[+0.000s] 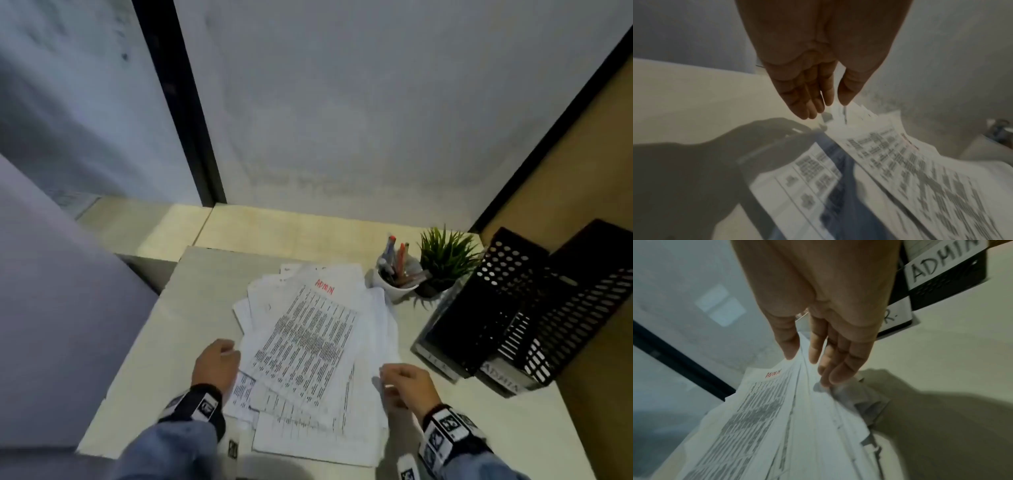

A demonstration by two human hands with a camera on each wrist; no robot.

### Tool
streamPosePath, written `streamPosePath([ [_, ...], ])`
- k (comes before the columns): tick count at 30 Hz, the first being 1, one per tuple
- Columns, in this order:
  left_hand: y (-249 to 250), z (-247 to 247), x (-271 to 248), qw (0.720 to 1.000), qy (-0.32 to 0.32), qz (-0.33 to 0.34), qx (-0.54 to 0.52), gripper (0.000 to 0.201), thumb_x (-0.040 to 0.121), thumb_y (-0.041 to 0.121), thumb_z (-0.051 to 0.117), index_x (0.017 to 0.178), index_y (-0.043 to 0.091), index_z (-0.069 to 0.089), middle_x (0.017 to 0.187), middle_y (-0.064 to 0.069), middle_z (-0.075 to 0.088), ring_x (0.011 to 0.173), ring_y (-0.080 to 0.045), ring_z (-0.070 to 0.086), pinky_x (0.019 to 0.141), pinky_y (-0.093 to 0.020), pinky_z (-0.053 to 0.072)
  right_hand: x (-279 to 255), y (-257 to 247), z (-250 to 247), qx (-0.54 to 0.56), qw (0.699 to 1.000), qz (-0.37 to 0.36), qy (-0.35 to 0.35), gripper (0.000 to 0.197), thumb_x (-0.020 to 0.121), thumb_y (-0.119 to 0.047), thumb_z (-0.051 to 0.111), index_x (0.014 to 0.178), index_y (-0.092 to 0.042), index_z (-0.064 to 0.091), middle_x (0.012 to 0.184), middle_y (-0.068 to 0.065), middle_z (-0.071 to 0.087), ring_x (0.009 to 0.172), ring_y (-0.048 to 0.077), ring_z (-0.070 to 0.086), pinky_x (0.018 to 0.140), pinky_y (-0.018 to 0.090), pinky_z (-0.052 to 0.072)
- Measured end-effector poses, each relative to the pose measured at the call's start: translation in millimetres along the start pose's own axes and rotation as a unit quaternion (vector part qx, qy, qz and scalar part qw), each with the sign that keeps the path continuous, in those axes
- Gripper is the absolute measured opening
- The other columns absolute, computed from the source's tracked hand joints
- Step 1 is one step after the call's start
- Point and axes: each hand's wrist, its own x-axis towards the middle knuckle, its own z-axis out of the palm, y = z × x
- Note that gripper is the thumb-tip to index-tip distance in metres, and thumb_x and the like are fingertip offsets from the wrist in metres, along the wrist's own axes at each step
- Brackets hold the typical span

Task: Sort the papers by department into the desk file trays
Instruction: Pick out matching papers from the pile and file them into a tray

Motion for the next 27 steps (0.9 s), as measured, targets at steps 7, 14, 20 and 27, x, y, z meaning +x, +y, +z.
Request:
streamPosePath([
  [7, 7.2, 34.7, 6.4, 0.999, -0.039, 0.005, 0.037, 0.048, 0.086, 0.03, 0.064, 0.125, 0.005, 0.051, 0.123, -0.013, 0.06, 0.112, -0.029, 0.057, 0.095, -0.034, 0.043, 33.1, 12.0, 36.8, -0.009, 0.999, -0.003, 0.047, 0.025, 0.077, -0.012, 0.073, 0.099, 0.0, 0.069, 0.099, 0.02, 0.069, 0.088, 0.033, 0.065, 0.085, 0.041, 0.054],
  [14, 6.3, 41.8, 7.3, 0.996, -0.076, -0.001, 0.05, 0.032, 0.074, 0.012, 0.074, 0.104, 0.008, 0.065, 0.096, -0.013, 0.068, 0.09, -0.03, 0.065, 0.087, -0.035, 0.053, 44.0, 13.3, 51.6, -0.023, 0.998, 0.005, 0.057, 0.045, 0.074, -0.019, 0.077, 0.113, -0.002, 0.064, 0.112, 0.018, 0.066, 0.098, 0.028, 0.061, 0.096, 0.049, 0.049],
  [20, -1.8, 38.5, -3.4, 0.983, -0.174, 0.057, 0.013, 0.022, 0.081, -0.002, 0.056, 0.094, 0.013, 0.066, 0.08, -0.002, 0.057, 0.065, -0.018, 0.051, 0.057, -0.022, 0.041, 48.1, 9.9, 48.5, -0.034, 0.996, -0.004, 0.077, 0.027, 0.068, -0.032, 0.08, 0.078, -0.011, 0.067, 0.08, 0.01, 0.064, 0.085, 0.027, 0.059, 0.091, 0.043, 0.051],
  [27, 0.7, 29.8, -18.1, 0.961, -0.259, 0.091, 0.036, 0.039, 0.081, -0.011, 0.047, 0.064, 0.016, 0.069, 0.068, 0.004, 0.063, 0.062, -0.008, 0.052, 0.065, -0.019, 0.043, 34.7, -14.3, 36.2, 0.02, 0.995, 0.011, 0.097, 0.034, 0.077, 0.002, 0.069, 0.109, 0.009, 0.061, 0.111, 0.019, 0.065, 0.082, 0.022, 0.058, 0.067, 0.019, 0.051],
])
